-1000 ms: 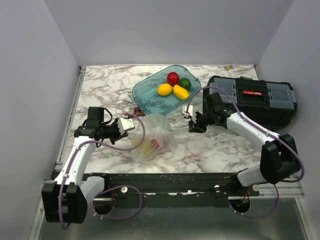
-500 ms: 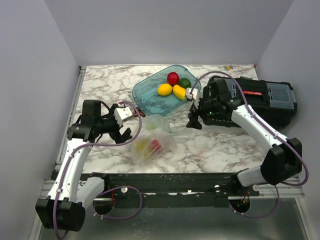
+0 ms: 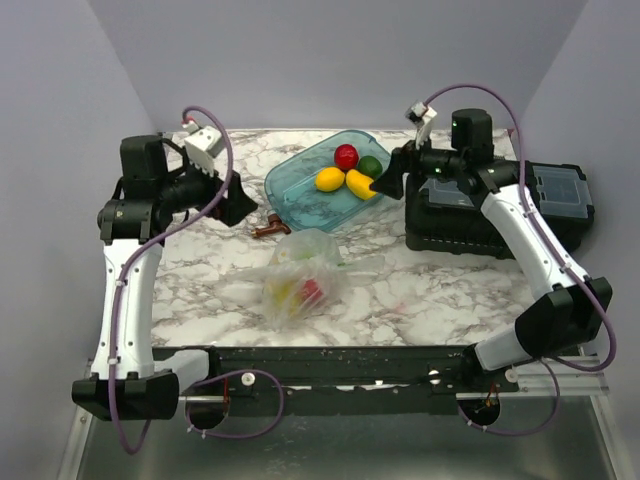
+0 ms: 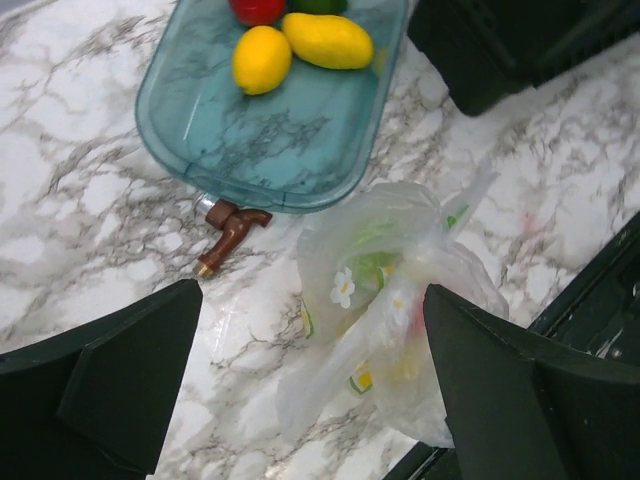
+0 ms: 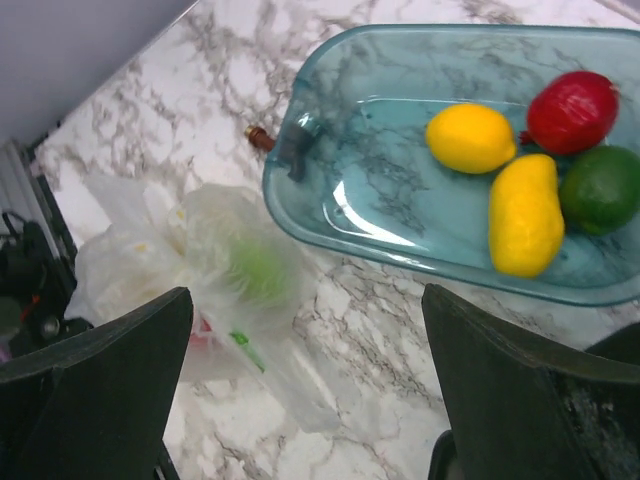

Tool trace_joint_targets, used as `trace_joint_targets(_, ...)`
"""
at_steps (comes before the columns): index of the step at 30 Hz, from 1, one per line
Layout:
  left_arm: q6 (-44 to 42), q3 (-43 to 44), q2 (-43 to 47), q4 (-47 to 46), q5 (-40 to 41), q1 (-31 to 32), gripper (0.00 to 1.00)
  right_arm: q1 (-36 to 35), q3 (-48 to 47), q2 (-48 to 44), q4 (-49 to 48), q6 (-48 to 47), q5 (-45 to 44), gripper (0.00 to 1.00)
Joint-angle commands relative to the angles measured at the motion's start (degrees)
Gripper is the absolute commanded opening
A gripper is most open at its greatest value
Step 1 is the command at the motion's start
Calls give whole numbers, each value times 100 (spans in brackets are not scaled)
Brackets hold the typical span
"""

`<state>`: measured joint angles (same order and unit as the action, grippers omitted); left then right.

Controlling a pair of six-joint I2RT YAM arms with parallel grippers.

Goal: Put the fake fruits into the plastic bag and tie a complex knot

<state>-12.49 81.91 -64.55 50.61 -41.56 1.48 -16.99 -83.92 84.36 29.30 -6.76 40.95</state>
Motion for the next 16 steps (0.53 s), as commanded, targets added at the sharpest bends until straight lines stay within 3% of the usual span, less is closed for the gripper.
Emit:
trace_joint_targets(1, 1529, 377, -261, -13, -52, -787, 99, 610, -88, 300, -495, 1495, 333, 100)
trace_joint_targets(6, 2020, 171, -330, -244, 64, -1368, 99, 981, 80, 184, -886, 1925, 414, 100)
trace_joint_targets(16, 2139, 99, -216, -391, 276, -1674, 98, 1238, -2, 230, -1286, 2342, 168, 100)
